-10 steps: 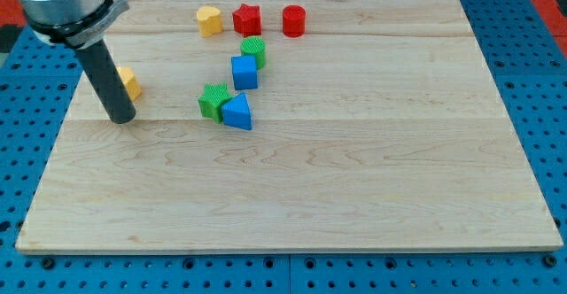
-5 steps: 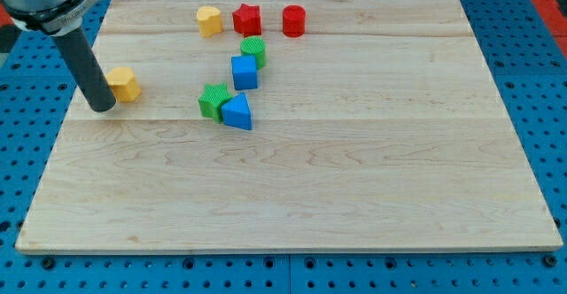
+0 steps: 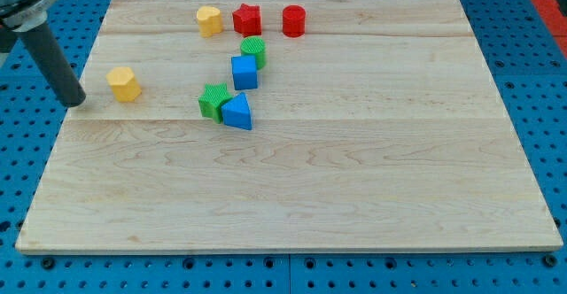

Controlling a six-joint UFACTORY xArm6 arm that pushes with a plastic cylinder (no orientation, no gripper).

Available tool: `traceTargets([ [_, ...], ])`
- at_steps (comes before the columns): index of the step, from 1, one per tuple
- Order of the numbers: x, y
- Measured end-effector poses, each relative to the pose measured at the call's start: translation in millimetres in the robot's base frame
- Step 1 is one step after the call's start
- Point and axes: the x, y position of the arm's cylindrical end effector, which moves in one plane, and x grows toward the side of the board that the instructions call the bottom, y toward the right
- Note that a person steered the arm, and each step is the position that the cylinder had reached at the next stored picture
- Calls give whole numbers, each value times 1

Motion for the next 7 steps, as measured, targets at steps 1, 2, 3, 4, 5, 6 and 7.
traceTargets([
  [1,0,-5],
  [2,10,11],
  [3,3,72],
  [4,-30,62],
  [5,-70,61],
  [6,-86,61],
  [7,-83,43],
])
